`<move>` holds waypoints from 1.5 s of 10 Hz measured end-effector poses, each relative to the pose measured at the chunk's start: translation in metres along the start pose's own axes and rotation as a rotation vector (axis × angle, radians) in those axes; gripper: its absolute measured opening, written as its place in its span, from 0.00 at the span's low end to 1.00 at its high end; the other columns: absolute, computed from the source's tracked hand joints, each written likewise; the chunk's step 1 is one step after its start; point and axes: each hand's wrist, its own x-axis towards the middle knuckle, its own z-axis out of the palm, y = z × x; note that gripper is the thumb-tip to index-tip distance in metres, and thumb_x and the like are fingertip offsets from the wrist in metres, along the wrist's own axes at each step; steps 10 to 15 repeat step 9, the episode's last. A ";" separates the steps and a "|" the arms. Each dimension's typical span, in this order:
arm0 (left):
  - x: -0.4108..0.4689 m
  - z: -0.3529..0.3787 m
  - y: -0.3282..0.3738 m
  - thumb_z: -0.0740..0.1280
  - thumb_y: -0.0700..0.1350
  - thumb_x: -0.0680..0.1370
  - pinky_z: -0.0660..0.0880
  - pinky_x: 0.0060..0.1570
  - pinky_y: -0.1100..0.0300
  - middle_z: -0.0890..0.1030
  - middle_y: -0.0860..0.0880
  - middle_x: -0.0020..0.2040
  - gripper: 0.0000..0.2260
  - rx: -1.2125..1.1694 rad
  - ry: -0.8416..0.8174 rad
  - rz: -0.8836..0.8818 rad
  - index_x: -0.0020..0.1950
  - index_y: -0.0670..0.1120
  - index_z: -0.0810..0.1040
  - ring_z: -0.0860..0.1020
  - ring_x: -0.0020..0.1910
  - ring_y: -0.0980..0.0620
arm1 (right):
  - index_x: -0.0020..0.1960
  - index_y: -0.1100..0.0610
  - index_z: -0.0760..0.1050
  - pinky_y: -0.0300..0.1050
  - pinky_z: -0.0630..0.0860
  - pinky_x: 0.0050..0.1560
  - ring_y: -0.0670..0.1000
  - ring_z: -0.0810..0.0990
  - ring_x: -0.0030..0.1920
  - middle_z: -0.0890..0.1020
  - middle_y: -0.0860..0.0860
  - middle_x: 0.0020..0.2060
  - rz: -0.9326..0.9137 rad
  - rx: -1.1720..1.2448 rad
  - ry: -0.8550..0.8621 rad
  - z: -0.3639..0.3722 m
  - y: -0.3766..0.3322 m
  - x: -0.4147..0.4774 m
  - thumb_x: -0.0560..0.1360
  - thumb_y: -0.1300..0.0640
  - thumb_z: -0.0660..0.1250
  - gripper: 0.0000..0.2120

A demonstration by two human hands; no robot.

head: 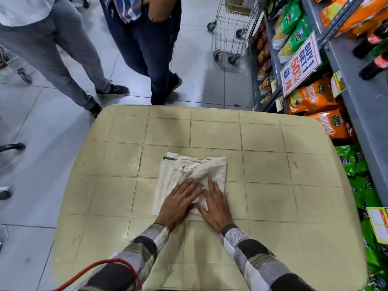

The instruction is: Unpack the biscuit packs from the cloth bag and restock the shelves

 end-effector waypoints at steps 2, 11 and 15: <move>-0.001 0.029 -0.022 0.55 0.67 0.76 0.56 0.73 0.42 0.67 0.47 0.76 0.32 0.062 -0.235 -0.282 0.78 0.57 0.59 0.67 0.73 0.43 | 0.80 0.49 0.46 0.53 0.54 0.76 0.49 0.45 0.79 0.48 0.49 0.80 -0.011 -0.047 0.003 0.022 0.013 0.014 0.77 0.37 0.53 0.37; 0.180 -0.004 -0.101 0.61 0.61 0.77 0.46 0.74 0.36 0.50 0.50 0.81 0.33 0.035 -0.246 -0.385 0.79 0.57 0.53 0.51 0.79 0.48 | 0.79 0.59 0.44 0.56 0.56 0.76 0.58 0.47 0.79 0.45 0.54 0.80 -0.072 -0.140 -0.132 -0.044 0.039 0.225 0.77 0.43 0.61 0.41; 0.180 -0.004 -0.101 0.61 0.61 0.77 0.46 0.74 0.36 0.50 0.50 0.81 0.33 0.035 -0.246 -0.385 0.79 0.57 0.53 0.51 0.79 0.48 | 0.79 0.59 0.44 0.56 0.56 0.76 0.58 0.47 0.79 0.45 0.54 0.80 -0.072 -0.140 -0.132 -0.044 0.039 0.225 0.77 0.43 0.61 0.41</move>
